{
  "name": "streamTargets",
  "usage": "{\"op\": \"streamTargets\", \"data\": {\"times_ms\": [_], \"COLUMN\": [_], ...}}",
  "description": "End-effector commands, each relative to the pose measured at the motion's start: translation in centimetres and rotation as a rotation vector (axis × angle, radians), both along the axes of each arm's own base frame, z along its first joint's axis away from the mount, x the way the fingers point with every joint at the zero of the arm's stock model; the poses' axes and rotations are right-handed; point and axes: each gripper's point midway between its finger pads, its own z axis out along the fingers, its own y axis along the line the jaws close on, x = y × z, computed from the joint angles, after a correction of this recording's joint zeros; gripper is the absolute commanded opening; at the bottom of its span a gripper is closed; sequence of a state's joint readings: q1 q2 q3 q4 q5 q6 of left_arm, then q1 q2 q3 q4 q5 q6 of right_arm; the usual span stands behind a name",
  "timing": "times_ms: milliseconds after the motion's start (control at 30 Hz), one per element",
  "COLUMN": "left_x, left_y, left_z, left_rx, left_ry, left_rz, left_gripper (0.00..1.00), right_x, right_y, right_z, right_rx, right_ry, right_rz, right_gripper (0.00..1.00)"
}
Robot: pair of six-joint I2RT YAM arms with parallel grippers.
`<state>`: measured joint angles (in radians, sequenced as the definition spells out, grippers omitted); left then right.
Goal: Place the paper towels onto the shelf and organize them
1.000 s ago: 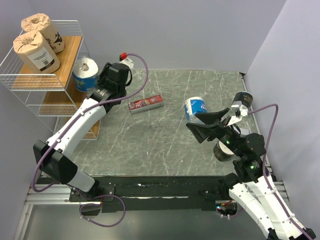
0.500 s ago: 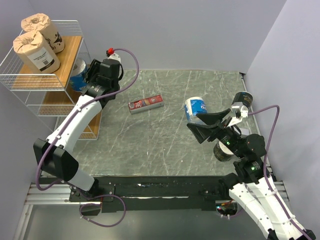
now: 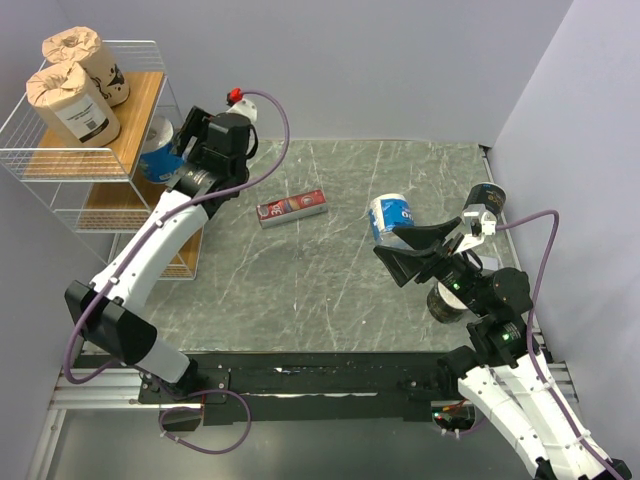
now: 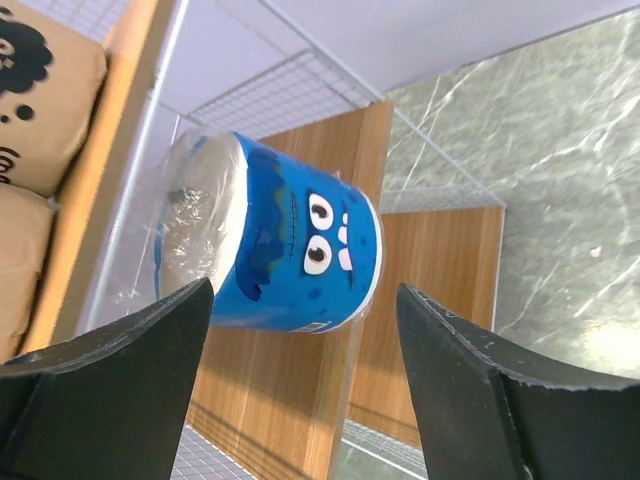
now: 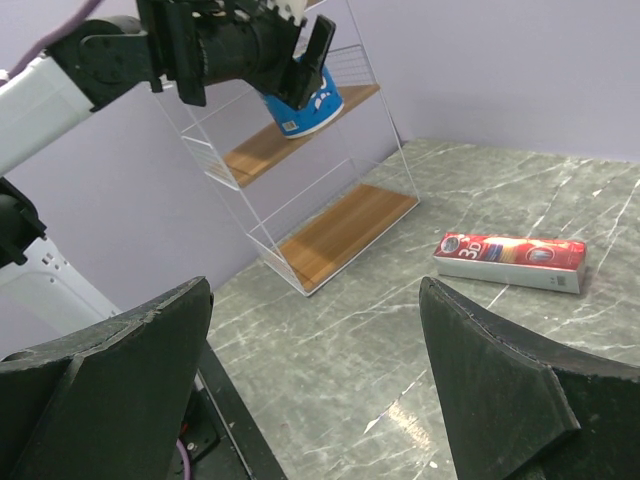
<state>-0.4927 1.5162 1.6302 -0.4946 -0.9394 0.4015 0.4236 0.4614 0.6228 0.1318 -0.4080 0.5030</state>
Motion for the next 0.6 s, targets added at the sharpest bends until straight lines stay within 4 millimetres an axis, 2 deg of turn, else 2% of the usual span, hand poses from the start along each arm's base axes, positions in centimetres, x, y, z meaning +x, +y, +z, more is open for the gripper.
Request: {"op": "streamTargets", "data": {"times_ms": [0, 100, 267, 300, 400, 567], "left_x": [-1.1, -1.2, -1.4, -1.4, -1.1, -0.1], "left_y": [-0.8, -1.4, -1.4, -1.1, 0.0, 2.3], "left_z": [3.5, 3.3, 0.8, -0.3, -1.8, -2.5], "left_rx": [-0.061, -0.063, -0.032, -0.006, 0.053, 0.09], "left_ry": [-0.087, -0.072, 0.003, 0.027, 0.065, 0.095], "left_rz": [-0.032, -0.056, -0.073, -0.061, -0.002, 0.099], "left_gripper": [0.8, 0.78, 0.65, 0.56, 0.43, 0.34], "right_x": [-0.6, -0.7, -0.7, -0.7, -0.7, -0.7], "right_y": [-0.5, -0.5, -0.6, -0.6, -0.6, -1.1], "right_z": [2.5, 2.5, 2.5, 2.4, 2.2, 2.4], "right_rx": [0.018, 0.019, 0.023, 0.023, 0.02, 0.002], "right_ry": [-0.066, -0.068, -0.064, -0.062, -0.064, -0.073], "right_rz": [-0.01, -0.013, -0.015, -0.014, -0.017, -0.046], "right_gripper": [0.91, 0.91, 0.91, 0.91, 0.91, 0.91]}}
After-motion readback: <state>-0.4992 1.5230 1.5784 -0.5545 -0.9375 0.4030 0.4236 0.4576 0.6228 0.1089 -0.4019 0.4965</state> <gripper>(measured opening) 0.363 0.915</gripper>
